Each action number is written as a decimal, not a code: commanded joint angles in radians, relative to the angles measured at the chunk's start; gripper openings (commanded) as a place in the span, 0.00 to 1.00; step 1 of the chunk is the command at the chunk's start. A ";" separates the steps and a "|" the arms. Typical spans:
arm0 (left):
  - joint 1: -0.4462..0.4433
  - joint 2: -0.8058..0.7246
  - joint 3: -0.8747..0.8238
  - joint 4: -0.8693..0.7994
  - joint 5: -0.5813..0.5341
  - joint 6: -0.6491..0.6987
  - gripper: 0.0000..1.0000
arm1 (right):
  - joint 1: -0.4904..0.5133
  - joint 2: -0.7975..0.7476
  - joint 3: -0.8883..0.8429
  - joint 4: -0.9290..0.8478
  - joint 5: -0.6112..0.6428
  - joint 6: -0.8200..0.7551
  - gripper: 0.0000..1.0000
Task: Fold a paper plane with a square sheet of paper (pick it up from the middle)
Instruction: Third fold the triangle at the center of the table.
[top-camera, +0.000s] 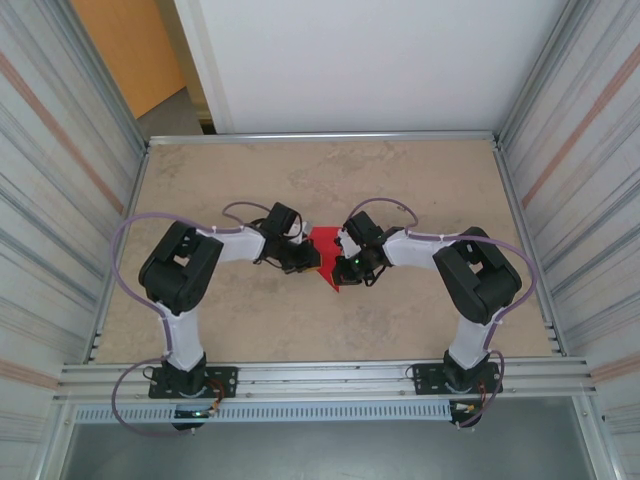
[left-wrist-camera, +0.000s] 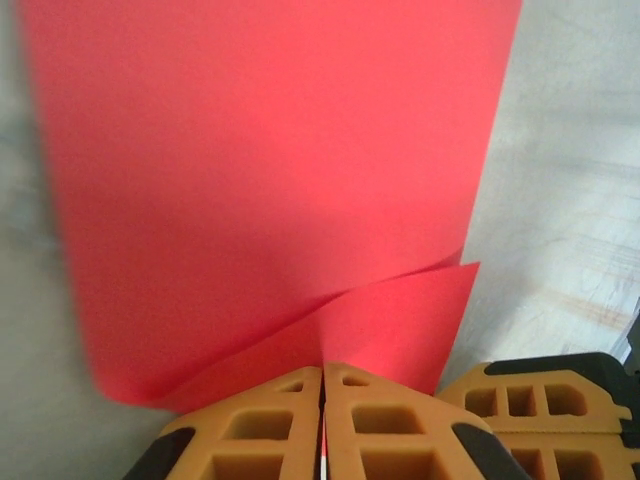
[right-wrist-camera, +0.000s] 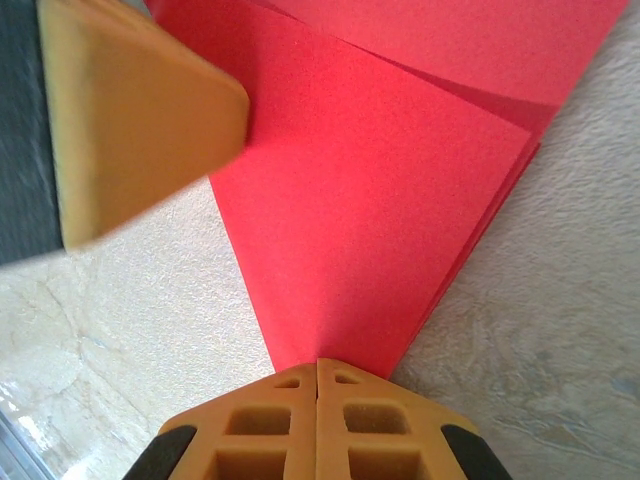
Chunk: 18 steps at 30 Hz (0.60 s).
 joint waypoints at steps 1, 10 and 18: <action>0.062 0.047 0.035 -0.095 -0.092 0.067 0.09 | 0.003 0.067 -0.036 -0.153 0.148 0.012 0.02; 0.167 0.068 0.089 -0.152 -0.102 0.116 0.09 | -0.006 0.035 -0.012 -0.139 0.117 0.015 0.03; 0.182 -0.065 0.104 -0.141 -0.073 0.071 0.13 | -0.007 -0.082 0.036 0.037 -0.002 0.119 0.17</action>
